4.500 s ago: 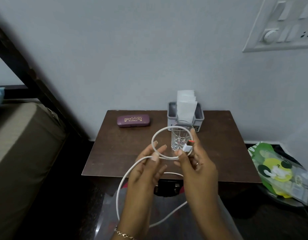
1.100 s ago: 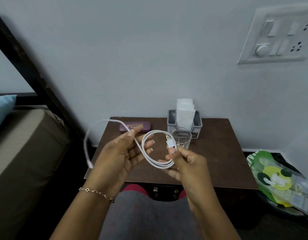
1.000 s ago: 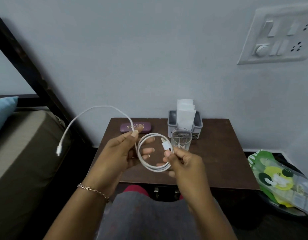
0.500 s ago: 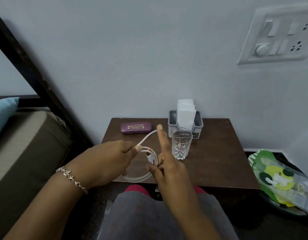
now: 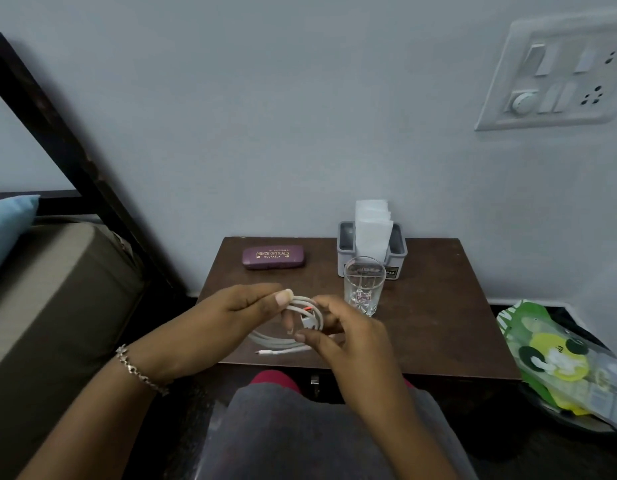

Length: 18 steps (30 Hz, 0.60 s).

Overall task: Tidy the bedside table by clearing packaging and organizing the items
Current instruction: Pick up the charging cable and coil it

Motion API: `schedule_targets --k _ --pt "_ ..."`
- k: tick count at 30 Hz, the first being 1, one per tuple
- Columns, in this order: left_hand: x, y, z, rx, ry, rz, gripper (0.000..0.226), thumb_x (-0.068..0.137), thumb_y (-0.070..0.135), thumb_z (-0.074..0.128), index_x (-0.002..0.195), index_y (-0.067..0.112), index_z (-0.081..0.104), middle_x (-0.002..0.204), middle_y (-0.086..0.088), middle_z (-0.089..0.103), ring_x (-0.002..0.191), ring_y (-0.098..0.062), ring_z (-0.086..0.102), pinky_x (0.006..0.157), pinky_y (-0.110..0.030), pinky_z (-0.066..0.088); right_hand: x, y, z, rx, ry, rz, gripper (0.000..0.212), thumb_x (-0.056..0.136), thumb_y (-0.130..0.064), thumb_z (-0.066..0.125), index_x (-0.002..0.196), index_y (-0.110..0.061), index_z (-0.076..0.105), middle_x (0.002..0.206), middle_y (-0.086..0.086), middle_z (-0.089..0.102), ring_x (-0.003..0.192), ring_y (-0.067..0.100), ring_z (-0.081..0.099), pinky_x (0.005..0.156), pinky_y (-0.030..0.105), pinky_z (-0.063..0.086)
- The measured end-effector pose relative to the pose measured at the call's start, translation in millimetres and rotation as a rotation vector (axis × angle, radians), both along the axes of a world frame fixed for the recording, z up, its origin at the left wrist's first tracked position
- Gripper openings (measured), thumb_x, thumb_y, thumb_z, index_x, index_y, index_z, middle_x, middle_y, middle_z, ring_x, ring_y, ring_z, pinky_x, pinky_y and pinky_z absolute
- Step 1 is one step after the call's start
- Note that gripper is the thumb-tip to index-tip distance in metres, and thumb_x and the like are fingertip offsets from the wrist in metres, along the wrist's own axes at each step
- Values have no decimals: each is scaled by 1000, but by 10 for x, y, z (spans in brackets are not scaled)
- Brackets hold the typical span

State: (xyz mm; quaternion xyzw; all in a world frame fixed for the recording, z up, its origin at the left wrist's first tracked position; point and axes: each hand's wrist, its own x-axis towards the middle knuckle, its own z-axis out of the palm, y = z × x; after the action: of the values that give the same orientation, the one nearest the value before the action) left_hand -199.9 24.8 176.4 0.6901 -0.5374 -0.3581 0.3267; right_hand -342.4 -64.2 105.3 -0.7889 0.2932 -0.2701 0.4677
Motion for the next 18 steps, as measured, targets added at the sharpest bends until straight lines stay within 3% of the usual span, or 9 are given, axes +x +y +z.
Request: schedule_targets --k 2,5,7,9,11,15,17,18 --pt "-21 -15 -29 -41 33 57 45 95 40 38 78 5 62 61 14 52 62 3 46 64 -7 35 -5 -13 -4 -124 12 -47 18 77 -27 72 94 -30 68 79 -13 52 81 3 52 70 11 41" --pt "10 -49 -123 -83 158 152 39 93 40 41 70 13 59 65 1 44 62 -8 38 59 -12 35 12 -18 -12 -145 -45 -105 11 81 -31 65 89 -26 70 87 -12 49 86 2 50 72 7 38" --pt "17 -92 -182 -97 261 227 36 92 41 43 71 15 58 68 -3 45 61 -10 36 60 -13 38 18 -1 -4 25 -116 -58 12 87 -29 59 93 -25 69 93 -10 62 89 3 58 72 7 43" --pt "-4 -140 -234 -100 312 266 37 93 42 45 74 14 58 73 -9 41 61 -11 34 61 -15 41 8 13 2 216 -155 10 14 92 -25 55 97 -26 68 91 -5 71 89 4 64 77 18 51" --pt "-12 -181 -278 -115 334 292 38 92 45 46 75 13 58 73 -8 39 61 -11 34 63 -17 43 7 14 1 249 -171 5 16 94 -23 53 93 -25 69 88 -6 74 88 4 67 82 27 52" --pt "5 -248 -388 -199 365 376 42 93 41 46 91 1 61 77 -2 52 75 -11 51 81 -31 45 33 33 17 333 -258 -99 19 93 -23 53 84 -29 69 85 -8 75 87 3 67 82 27 50" --pt "-36 -250 -413 -306 319 528 32 95 31 45 98 5 63 82 -1 60 80 -9 57 81 -22 48 40 38 40 474 -367 -188 18 92 -24 53 85 -26 70 86 -6 75 91 3 67 84 27 50" --pt "-77 -226 -406 -374 284 653 28 95 28 46 96 7 64 80 -1 61 76 -7 57 73 -16 49 40 27 49 572 -452 -232 16 92 -23 53 90 -23 70 88 -3 76 94 4 68 85 26 50"
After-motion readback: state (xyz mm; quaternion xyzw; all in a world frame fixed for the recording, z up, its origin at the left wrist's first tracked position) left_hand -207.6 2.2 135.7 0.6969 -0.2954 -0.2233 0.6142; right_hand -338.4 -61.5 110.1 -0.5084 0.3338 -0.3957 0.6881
